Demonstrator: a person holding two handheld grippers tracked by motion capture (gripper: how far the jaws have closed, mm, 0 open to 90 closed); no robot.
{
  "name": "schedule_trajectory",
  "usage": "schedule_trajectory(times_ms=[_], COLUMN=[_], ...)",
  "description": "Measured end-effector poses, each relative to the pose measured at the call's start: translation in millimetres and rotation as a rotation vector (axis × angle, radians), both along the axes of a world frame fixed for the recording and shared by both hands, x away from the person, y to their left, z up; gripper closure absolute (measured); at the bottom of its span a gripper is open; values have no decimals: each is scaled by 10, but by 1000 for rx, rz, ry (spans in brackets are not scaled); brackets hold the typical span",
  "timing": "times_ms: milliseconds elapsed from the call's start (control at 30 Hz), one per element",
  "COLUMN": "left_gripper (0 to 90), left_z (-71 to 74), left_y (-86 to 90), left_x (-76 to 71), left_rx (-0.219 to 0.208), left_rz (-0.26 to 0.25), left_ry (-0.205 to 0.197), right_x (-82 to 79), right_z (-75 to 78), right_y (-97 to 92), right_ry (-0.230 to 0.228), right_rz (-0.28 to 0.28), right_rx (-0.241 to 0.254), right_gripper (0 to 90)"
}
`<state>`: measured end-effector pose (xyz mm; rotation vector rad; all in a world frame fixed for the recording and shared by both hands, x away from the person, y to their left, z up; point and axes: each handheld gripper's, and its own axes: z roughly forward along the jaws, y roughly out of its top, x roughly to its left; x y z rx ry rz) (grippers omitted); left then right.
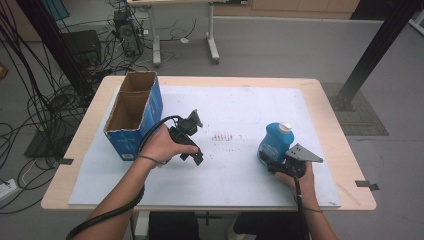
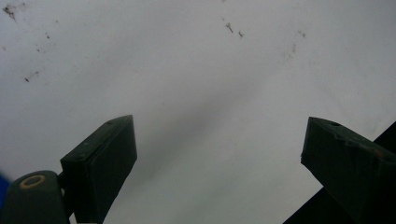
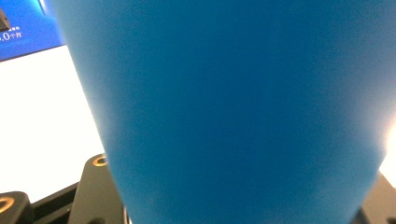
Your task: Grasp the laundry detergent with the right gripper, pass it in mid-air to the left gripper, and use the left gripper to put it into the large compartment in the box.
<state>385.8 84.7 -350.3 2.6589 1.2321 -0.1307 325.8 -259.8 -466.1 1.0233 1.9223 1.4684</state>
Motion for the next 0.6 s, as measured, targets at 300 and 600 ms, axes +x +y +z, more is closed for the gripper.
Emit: schedule_trajectory(times_ms=[300, 600], left_gripper=[107, 107], left_z=[4, 43], left_y=[-26, -43], left_x=[4, -1], left_rx=[0, -4], left_rz=[-3, -10], left_ry=[-5, -12], right_x=[1, 1], right_z=[0, 1], right_y=[0, 1], right_ry=[-2, -1], right_rz=[0, 0], right_rx=[-1, -1], right_gripper=[392, 392])
